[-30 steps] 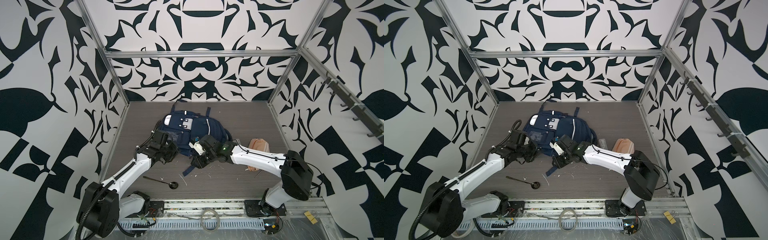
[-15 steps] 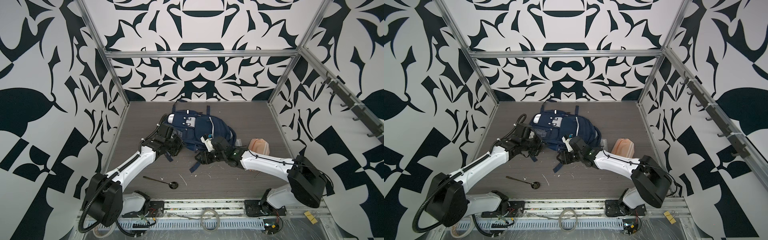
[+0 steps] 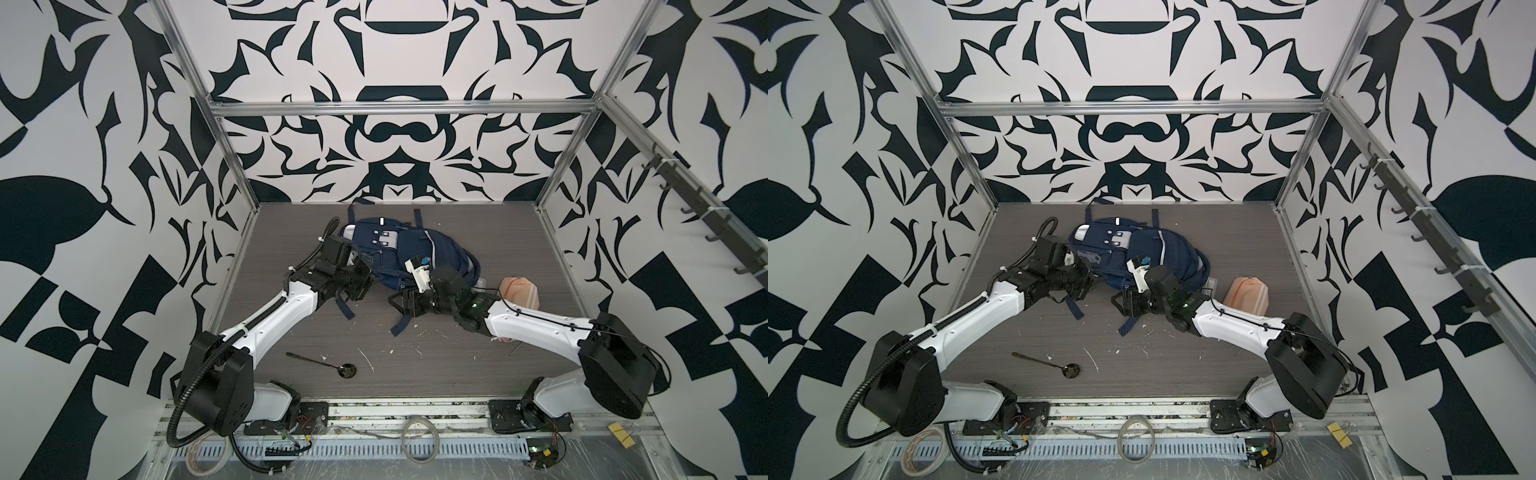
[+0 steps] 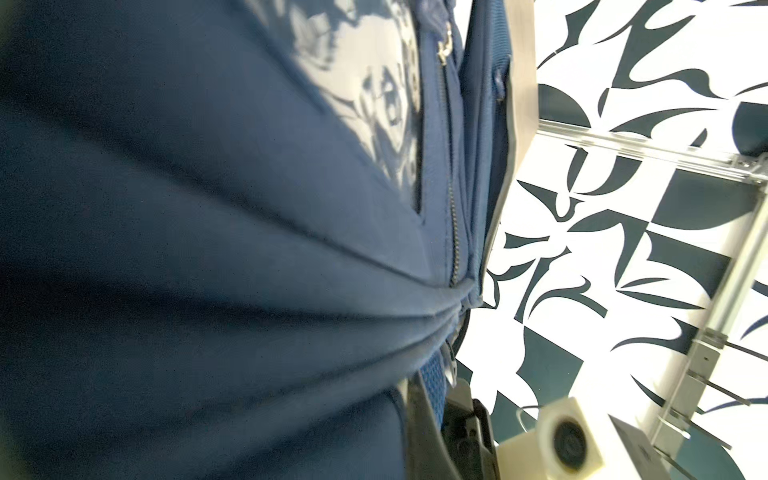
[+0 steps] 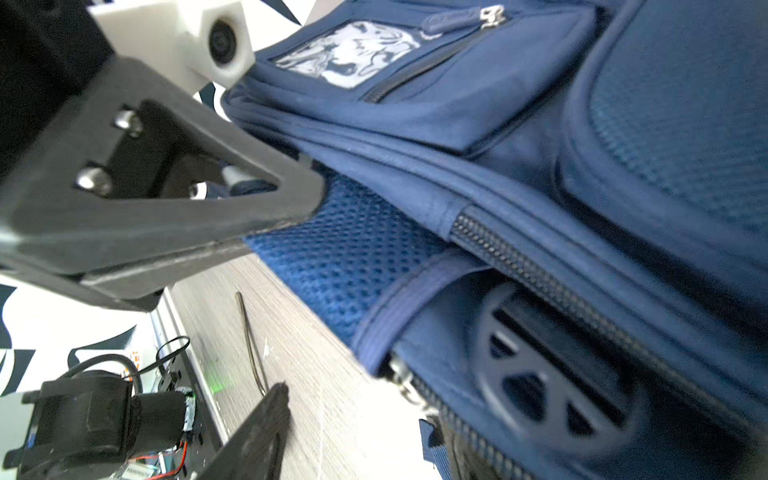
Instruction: Pack the student bag
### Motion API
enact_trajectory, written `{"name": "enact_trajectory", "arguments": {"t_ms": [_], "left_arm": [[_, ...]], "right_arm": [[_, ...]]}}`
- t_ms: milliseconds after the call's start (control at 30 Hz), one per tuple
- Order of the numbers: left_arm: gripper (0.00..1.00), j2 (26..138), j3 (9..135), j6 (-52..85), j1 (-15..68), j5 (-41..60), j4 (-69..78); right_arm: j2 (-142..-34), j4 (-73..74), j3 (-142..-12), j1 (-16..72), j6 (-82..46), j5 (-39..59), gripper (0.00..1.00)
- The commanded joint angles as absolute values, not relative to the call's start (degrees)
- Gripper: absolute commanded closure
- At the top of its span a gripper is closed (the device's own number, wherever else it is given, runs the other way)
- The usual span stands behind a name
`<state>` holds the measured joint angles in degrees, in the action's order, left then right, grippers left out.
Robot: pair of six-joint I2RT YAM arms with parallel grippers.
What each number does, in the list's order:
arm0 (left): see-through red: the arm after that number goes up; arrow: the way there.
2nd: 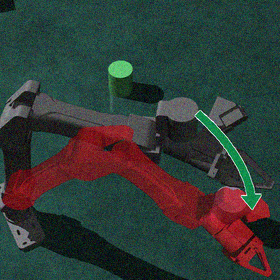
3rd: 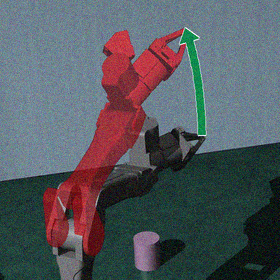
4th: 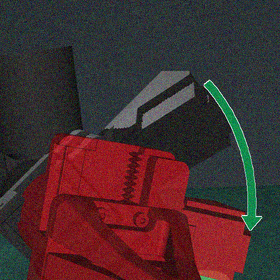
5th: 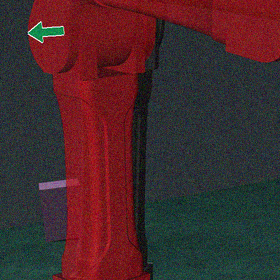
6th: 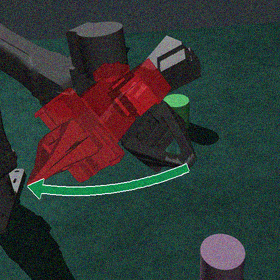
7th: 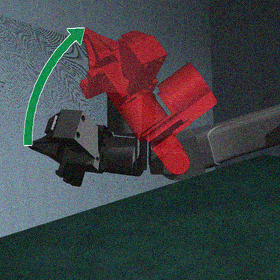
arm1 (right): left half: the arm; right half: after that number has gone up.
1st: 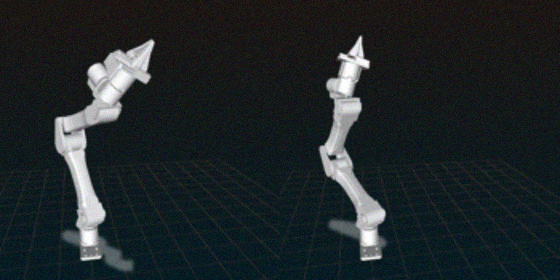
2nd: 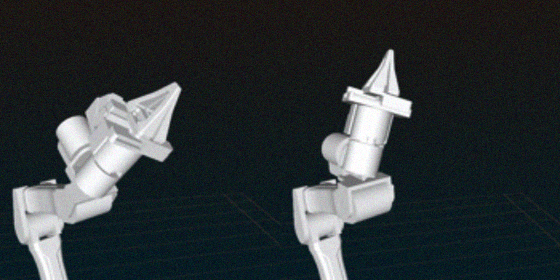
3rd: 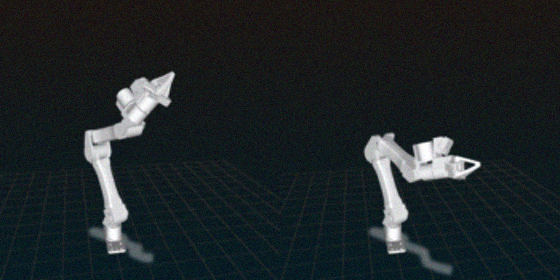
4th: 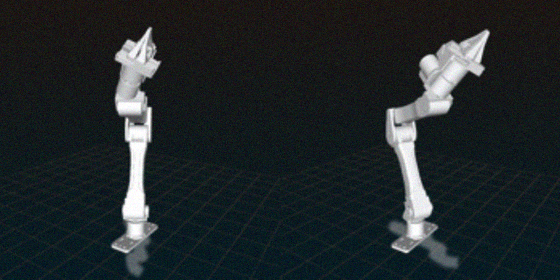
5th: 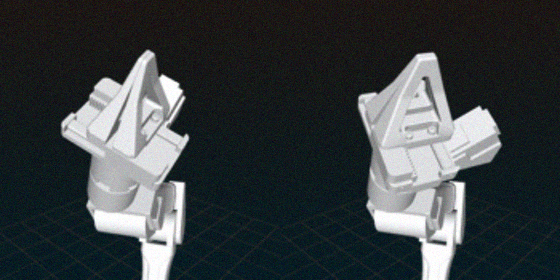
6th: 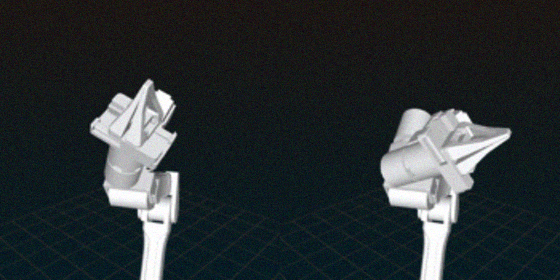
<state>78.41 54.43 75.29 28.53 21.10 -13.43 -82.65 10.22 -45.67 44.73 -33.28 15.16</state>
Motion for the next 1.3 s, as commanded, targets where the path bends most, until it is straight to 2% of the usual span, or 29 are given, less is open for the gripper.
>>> {"name": "enact_trajectory", "arguments": {"t_ms": [0,67,233,533,733,1000,1200,1233,1267], "left_arm": [[1.00,77.79,57.81,76.04,29.22,25.85,-7.56],[1.00,77.69,58.06,76.34,29.20,25.92,-7.47],[1.00,77.60,58.84,76.56,29.26,26.19,-7.38],[1.00,78.54,59.87,76.56,29.71,27.15,-6.77],[1.00,79.00,60.37,77.13,29.97,27.89,-5.32],[1.00,79.28,60.66,77.31,29.99,28.39,-4.84],[1.00,78.84,60.67,77.32,29.97,28.94,-5.01],[1.00,78.69,60.47,77.26,29.97,28.80,-5.01],[1.00,78.50,60.27,77.35,29.97,28.58,-5.01]], "right_arm": [[-81.81,11.86,-45.43,44.13,-33.69,13.41,0.37],[-80.58,11.18,-44.29,43.82,-34.28,11.00,0.37],[-74.07,15.35,-40.17,42.26,-33.46,6.69,0.25],[-78.13,21.47,-42.89,37.72,-32.49,20.29,0.27],[-82.29,25.71,-44.33,37.53,-33.98,22.86,0.27],[-84.56,27.07,-46.67,37.44,-33.54,24.16,0.45],[-82.97,24.11,-46.18,37.44,-31.26,21.01,0.46],[-82.61,23.84,-46.06,37.44,-30.93,20.57,0.47],[-82.24,22.96,-46.14,37.44,-30.33,20.16,0.53]]}}
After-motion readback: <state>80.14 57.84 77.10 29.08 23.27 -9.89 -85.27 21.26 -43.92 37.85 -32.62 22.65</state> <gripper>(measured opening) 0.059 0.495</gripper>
